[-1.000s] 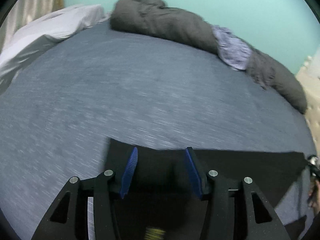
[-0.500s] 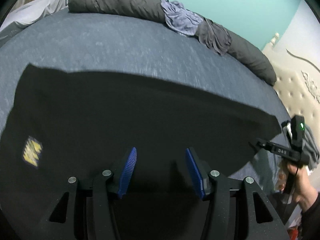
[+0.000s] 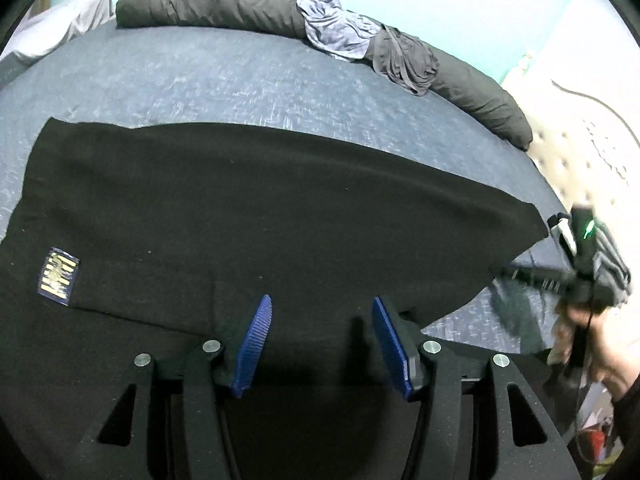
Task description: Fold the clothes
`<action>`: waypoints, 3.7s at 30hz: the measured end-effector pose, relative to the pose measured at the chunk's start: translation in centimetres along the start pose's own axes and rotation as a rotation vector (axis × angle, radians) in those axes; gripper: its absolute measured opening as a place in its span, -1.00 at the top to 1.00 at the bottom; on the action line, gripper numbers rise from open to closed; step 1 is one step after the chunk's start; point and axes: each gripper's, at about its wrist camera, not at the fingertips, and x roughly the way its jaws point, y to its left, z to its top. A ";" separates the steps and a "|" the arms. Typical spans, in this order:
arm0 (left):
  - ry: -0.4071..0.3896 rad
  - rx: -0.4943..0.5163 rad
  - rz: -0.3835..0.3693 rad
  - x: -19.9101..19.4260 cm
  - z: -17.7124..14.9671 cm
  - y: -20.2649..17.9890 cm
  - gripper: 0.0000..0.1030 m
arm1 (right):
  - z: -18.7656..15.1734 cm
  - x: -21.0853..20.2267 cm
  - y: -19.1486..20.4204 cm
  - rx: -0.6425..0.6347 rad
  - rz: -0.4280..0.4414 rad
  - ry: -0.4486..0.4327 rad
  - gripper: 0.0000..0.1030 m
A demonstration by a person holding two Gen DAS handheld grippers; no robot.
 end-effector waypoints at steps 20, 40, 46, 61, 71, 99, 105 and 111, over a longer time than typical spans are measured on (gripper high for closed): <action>0.004 -0.046 -0.008 0.7 0.4 1.2 -0.16 | -0.1 3.5 4.1 -0.044 0.062 0.127 0.57; -0.034 -0.104 0.005 -1.8 0.2 4.6 -0.22 | -2.2 5.1 11.7 -0.117 0.143 0.103 0.98; -0.047 -0.137 0.006 -2.4 0.2 5.7 -0.22 | -3.2 4.6 11.1 -0.126 0.165 0.123 1.00; -0.067 -0.176 0.007 -2.9 0.4 7.1 -0.28 | 1.9 3.7 12.9 -0.095 0.182 0.063 0.05; -0.068 -0.174 0.006 -3.0 0.3 7.4 -0.28 | -1.2 5.9 16.2 -0.231 0.119 0.103 0.93; -0.051 -0.177 0.022 -2.1 0.3 7.4 -0.35 | 1.4 -1.1 -4.1 0.207 -0.044 -0.086 0.37; -0.036 -0.151 0.028 -1.1 0.5 6.4 -0.36 | -0.7 -1.5 -13.8 0.447 -0.110 -0.083 0.34; -0.021 -0.125 0.036 -0.2 0.6 5.3 -0.36 | -0.7 -0.2 -16.2 0.551 -0.021 -0.106 0.33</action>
